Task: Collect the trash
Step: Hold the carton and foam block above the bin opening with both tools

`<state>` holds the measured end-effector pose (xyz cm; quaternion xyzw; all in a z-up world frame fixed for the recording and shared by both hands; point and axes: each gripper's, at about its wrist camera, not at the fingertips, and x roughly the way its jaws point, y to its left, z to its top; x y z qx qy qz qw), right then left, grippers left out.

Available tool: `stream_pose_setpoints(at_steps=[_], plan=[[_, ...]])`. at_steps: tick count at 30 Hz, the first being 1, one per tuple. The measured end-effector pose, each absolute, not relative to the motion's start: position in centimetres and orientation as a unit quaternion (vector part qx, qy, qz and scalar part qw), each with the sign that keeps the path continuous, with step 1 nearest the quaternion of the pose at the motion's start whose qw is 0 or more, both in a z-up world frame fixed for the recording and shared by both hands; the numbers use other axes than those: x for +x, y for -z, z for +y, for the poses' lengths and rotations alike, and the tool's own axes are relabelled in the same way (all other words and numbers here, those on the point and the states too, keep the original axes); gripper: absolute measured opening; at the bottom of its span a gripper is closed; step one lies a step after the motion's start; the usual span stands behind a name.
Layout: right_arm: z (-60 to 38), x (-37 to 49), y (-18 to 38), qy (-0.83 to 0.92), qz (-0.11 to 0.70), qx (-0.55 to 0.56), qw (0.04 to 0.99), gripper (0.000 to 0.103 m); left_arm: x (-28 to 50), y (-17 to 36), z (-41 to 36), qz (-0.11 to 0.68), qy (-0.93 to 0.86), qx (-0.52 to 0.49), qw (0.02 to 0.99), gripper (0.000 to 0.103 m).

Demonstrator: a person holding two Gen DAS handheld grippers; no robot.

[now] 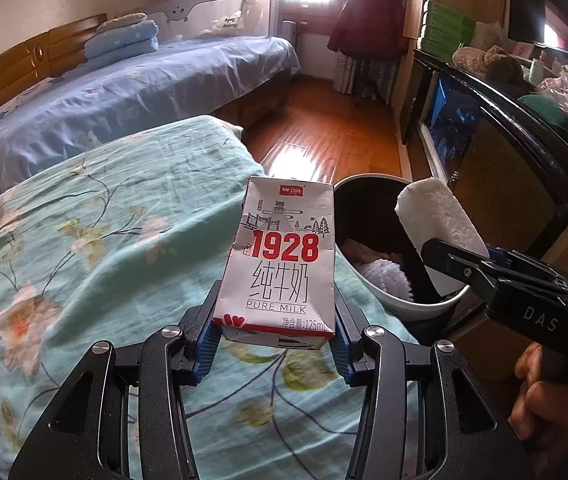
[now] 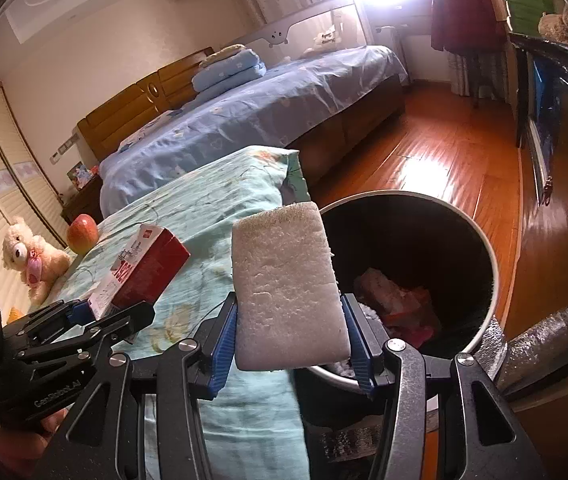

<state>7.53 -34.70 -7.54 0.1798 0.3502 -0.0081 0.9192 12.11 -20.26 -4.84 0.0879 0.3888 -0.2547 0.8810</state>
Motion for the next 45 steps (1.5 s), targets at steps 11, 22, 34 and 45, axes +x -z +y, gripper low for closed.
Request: stream_pose_setpoints(at_steps=[11,22,34,45], plan=[[-36.3,7.7,8.3,0.031,0.354,0.188,0.916,0.050,12.8,4.8,-22.5,0.390,0.272,0.095,0.875,0.046],[-38.2,8.3,9.3,0.052,0.362,0.190,0.911,0.050,13.3,4.9,-24.9,0.395,0.289,0.103,0.866,0.046],[-39.8,9.1,10.0,0.064,0.371,0.189,0.907,0.050,13.9,6.0,-27.3,0.408,0.300,0.111,0.855,0.046],[-40.8,9.7,10.1,0.070,0.371,0.186,0.907,0.050,14.6,6.0,-28.7,0.411,0.303,0.113,0.852,0.046]])
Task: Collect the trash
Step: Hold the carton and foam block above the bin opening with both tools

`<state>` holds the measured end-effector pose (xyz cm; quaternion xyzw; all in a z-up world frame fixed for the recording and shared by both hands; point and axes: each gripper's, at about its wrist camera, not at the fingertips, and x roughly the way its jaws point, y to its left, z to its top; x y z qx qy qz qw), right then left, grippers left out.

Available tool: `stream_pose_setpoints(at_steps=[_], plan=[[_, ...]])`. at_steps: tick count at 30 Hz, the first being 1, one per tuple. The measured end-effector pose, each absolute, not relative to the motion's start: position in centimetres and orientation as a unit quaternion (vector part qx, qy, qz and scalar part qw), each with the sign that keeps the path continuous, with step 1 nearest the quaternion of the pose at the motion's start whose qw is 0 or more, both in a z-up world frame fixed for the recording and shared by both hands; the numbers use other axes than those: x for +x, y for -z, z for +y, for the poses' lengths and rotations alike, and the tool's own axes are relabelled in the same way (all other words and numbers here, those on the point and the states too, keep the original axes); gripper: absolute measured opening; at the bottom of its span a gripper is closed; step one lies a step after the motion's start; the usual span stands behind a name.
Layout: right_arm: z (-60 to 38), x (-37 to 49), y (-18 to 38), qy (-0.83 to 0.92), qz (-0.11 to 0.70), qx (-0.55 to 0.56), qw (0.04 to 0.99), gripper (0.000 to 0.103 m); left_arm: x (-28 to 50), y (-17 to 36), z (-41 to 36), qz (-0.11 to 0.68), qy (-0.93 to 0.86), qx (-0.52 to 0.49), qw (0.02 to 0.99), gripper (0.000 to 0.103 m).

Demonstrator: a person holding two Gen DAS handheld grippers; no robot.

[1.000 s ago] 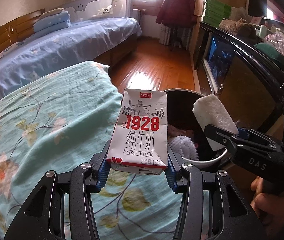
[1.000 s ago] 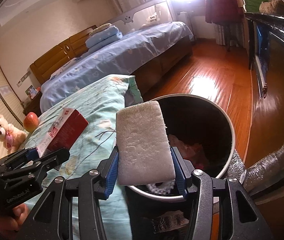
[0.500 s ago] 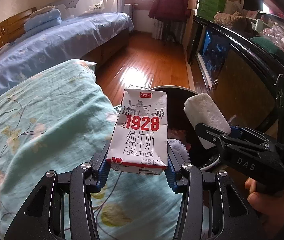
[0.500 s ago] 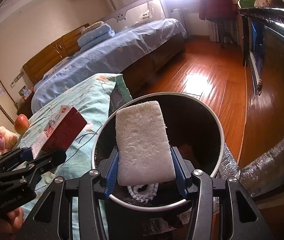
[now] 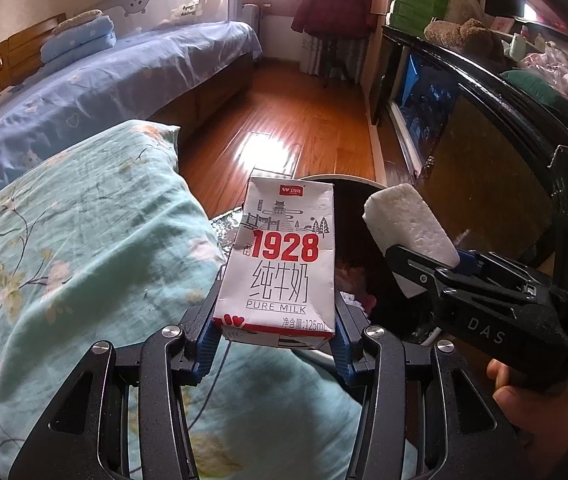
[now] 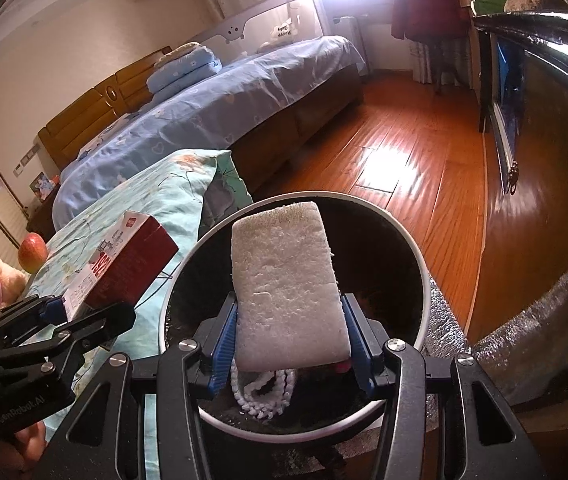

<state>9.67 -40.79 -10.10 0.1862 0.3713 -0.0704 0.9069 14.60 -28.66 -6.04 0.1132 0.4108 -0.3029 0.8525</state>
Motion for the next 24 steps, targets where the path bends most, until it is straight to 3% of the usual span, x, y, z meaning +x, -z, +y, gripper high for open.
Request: stream_pose_setpoints(at_steps=[24], plan=[[-42.1,10.5,9.9,0.066,0.375,0.195,0.904,0.051,15.0,6.0,-30.5,0.410,0.307,0.126,0.850,0.046]])
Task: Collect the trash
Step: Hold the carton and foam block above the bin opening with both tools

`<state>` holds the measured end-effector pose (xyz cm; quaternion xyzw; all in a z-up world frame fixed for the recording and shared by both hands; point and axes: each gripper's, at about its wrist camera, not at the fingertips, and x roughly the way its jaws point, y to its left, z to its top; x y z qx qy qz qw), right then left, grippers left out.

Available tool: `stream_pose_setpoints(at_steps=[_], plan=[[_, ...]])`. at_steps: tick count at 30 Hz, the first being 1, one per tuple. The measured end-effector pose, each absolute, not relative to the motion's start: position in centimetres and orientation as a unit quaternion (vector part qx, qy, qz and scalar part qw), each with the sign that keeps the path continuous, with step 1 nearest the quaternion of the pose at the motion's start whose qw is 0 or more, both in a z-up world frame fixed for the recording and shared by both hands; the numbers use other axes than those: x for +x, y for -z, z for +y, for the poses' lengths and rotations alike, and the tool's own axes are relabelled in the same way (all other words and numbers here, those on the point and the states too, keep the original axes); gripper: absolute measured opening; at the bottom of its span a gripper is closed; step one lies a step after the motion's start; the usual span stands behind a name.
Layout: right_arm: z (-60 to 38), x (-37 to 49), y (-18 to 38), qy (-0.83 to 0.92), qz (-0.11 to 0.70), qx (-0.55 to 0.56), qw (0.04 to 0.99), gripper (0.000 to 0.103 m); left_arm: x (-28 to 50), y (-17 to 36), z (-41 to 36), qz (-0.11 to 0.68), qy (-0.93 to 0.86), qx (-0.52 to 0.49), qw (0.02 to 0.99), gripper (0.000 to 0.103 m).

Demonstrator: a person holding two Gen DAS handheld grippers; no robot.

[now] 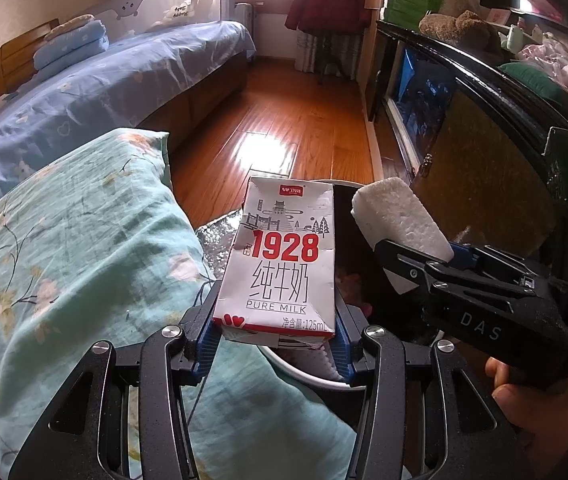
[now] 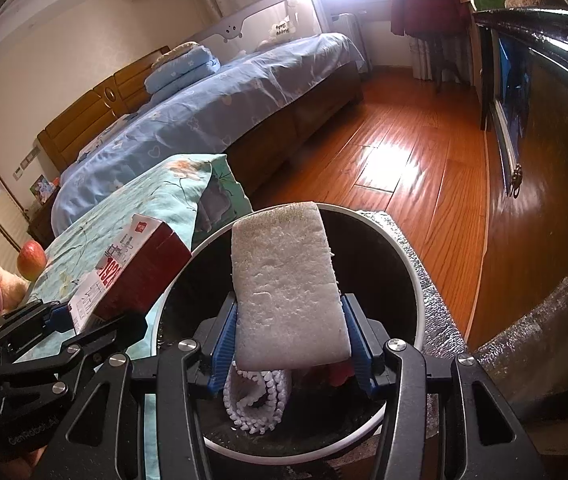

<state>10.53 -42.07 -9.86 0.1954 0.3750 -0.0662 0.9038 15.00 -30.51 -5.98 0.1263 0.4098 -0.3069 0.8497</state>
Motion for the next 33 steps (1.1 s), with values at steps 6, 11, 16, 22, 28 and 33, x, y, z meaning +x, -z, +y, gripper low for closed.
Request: stream_pose_setpoints(at_steps=[6,11,16,22,28,33], plan=[[-42.24,10.72,9.97,0.065,0.376,0.197,0.903,0.051,15.02,5.92,-30.76,0.409,0.306,0.126,0.850,0.046],[-42.25,10.87,9.97,0.064,0.376,0.199,0.903,0.051,15.08,5.90,-30.89,0.408,0.306,0.128,0.851,0.046],[-42.32,10.94,9.95,0.063,0.376,0.200,0.902,0.051,15.17,5.73,-31.12,0.407,0.306,0.129,0.851,0.046],[-42.32,10.95,9.91,0.064,0.376,0.200,0.902,0.051,15.27,5.47,-31.42,0.406,0.306,0.130,0.852,0.046],[-42.51,11.15,9.71,0.063,0.374,0.201,0.903,0.051,15.23,5.21,-31.42,0.403,0.306,0.130,0.853,0.046],[-42.60,11.16,9.61,0.064,0.374,0.199,0.903,0.051,15.23,5.20,-31.41,0.403,0.306,0.130,0.853,0.046]])
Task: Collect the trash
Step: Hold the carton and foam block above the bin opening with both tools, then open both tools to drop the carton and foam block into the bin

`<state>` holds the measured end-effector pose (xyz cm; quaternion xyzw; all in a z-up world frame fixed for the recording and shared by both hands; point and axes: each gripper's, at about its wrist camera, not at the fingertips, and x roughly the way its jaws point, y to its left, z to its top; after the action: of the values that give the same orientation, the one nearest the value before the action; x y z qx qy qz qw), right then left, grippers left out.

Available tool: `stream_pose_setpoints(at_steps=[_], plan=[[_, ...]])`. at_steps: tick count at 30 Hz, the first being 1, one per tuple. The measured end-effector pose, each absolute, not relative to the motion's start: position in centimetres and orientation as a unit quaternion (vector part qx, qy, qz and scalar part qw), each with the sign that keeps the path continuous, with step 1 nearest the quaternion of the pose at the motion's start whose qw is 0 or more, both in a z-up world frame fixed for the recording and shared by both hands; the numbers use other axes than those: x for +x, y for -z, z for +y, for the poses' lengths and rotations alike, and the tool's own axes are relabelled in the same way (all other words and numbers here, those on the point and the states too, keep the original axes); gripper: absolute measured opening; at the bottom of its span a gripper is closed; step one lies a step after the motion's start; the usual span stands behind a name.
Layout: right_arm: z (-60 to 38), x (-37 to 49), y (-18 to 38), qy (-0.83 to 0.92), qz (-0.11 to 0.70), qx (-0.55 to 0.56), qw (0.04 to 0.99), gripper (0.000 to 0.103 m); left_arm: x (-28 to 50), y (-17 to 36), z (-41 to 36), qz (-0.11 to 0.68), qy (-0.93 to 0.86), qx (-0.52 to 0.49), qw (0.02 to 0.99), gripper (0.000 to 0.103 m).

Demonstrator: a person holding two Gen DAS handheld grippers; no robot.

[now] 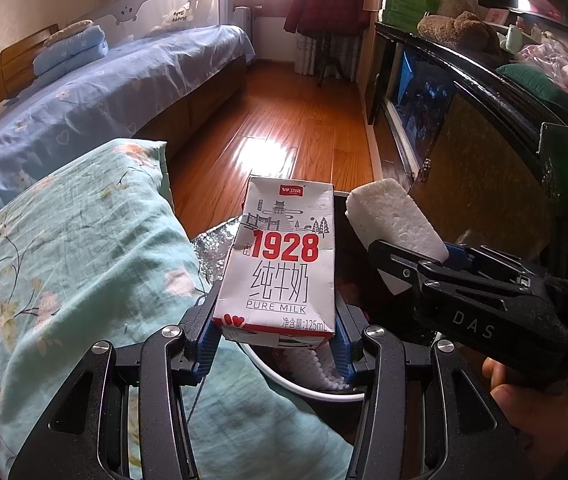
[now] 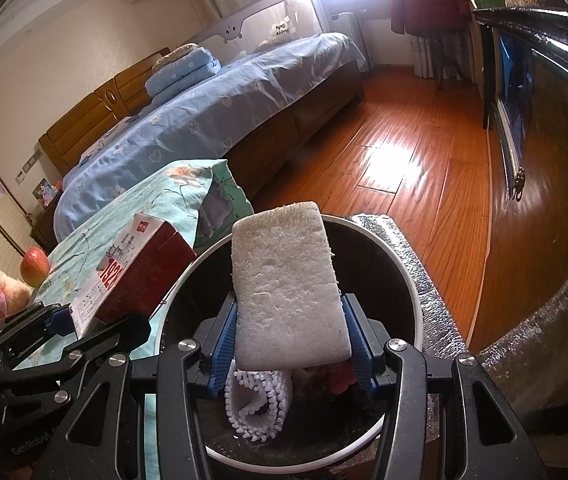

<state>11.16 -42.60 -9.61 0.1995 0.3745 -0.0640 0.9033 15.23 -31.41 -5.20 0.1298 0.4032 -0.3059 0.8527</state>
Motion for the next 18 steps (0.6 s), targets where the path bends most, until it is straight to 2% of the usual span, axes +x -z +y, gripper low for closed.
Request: stream_pose_setpoints(at_steps=[13,18], plan=[[-42.88,10.96,9.48,0.066,0.374,0.203,0.903,0.052,15.01,4.87,-31.19,0.401,0.308,0.128,0.853,0.046],[-43.17,10.94,9.57,0.067,0.377,0.208,0.900,0.057,14.87,4.93,-30.86,0.409,0.308,0.126,0.850,0.048]])
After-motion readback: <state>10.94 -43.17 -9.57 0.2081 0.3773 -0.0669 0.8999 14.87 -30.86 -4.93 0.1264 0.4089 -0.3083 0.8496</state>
